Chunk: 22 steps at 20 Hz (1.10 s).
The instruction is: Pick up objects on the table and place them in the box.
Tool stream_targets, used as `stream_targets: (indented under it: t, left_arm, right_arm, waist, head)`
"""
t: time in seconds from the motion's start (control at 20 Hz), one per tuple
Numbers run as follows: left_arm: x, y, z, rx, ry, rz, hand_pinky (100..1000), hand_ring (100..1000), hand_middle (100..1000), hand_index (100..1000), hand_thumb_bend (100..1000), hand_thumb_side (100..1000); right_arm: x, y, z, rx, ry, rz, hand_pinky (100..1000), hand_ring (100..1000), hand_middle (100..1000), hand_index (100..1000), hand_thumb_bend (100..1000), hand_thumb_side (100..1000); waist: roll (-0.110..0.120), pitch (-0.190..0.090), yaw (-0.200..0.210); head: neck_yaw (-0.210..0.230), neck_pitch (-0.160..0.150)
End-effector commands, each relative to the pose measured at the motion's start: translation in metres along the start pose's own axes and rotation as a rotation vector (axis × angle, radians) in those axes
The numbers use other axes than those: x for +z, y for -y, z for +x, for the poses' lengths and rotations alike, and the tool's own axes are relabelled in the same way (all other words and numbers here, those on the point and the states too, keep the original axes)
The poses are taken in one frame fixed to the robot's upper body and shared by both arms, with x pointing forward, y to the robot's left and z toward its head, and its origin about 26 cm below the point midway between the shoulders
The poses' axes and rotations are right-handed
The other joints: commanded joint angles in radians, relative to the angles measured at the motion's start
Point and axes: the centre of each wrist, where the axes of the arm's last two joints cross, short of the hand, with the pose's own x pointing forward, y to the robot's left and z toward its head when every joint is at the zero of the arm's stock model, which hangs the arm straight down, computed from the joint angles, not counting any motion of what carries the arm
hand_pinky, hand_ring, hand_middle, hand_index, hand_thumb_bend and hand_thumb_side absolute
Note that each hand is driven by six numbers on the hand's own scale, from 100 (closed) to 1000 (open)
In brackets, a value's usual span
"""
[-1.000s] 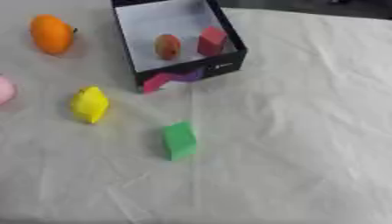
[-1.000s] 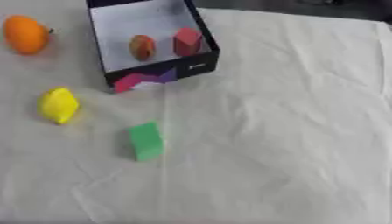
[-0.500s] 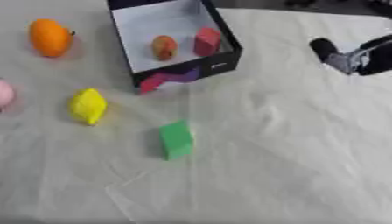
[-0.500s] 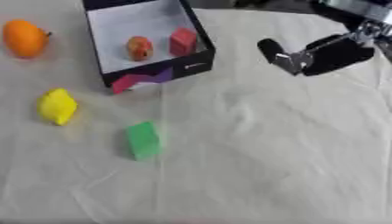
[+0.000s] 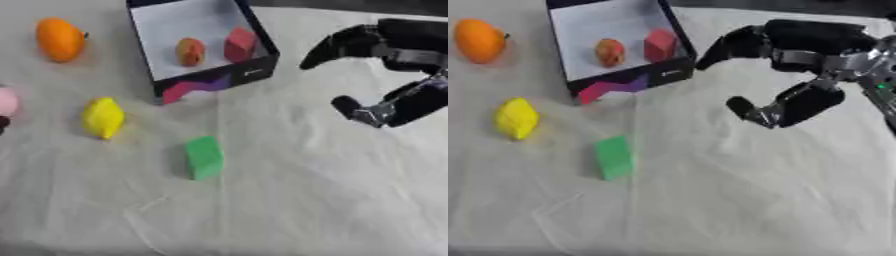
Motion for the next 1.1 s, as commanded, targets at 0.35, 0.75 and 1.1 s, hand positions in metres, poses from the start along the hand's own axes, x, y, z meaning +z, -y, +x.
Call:
stream_targets:
  t: [0.35, 0.75, 1.1]
  left_arm:
    - [-0.006, -0.007, 0.011, -0.033, 0.046, -0.003, 891, 756, 598, 715, 100, 832]
    - [-0.005, -0.014, 0.013, -0.061, 0.047, 0.003, 890, 757, 598, 714, 100, 826]
    - [-0.004, -0.02, 0.014, -0.09, 0.05, 0.011, 890, 758, 598, 714, 100, 819]
  right_arm:
    - [-0.025, -0.02, -0.018, 0.032, -0.027, 0.107, 831, 860, 813, 931, 100, 314]
    - [-0.048, -0.033, -0.027, 0.015, -0.036, 0.135, 831, 849, 792, 938, 170, 238]
    - [-0.063, -0.04, -0.033, -0.017, -0.062, 0.115, 830, 835, 766, 928, 272, 224]
  waist:
    - [0.001, -0.036, 0.008]
    - [-0.01, -0.044, 0.018]
    - [-0.016, -0.045, 0.026]
  head:
    - [-0.006, 0.014]
    - [-0.023, 0.023]
    - [-0.028, 0.023]
